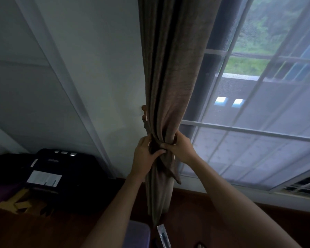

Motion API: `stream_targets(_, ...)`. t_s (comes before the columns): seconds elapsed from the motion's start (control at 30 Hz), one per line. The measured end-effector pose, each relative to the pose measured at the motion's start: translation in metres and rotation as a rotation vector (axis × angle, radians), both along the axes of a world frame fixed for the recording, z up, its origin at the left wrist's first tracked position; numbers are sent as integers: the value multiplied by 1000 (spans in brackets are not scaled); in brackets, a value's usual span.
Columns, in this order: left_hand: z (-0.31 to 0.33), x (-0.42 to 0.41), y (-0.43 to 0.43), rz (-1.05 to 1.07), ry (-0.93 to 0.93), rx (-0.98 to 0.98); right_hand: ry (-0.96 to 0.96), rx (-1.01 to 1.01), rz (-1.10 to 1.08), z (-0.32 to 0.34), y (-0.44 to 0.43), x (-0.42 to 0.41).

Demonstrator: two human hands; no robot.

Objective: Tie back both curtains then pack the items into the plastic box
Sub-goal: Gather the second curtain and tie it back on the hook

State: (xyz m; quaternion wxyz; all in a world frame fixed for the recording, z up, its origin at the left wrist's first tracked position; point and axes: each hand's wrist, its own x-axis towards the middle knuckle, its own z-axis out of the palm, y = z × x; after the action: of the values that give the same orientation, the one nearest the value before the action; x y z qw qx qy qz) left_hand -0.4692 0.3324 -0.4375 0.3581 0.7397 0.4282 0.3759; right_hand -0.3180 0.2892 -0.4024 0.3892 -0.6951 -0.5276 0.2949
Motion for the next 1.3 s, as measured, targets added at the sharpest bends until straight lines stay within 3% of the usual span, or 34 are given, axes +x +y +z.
stream_targets(0.3,-5,14,17,-26,34,-7,85,-198,158,11,8,28)
stream_targets(0.53,8,22,23,-70,57,-138,302,-254,228,17,22,48)
stream_targets(0.77,12,33,27,46,10,-139,468,-273,23,5,39,46)
stream_targets(1.0,11,38,30,146,-15,-135,755,-237,-18,-2,29,46)
stream_targets(1.07,12,38,31,145,-4,-142,630,-209,-26,-10,19,44)
stream_targets(1.2,16,37,28,163,31,-147,144,-217,19,-27,15,43)
stream_targets(1.3,17,36,26,179,48,-129,-85,-190,28,-24,24,38)
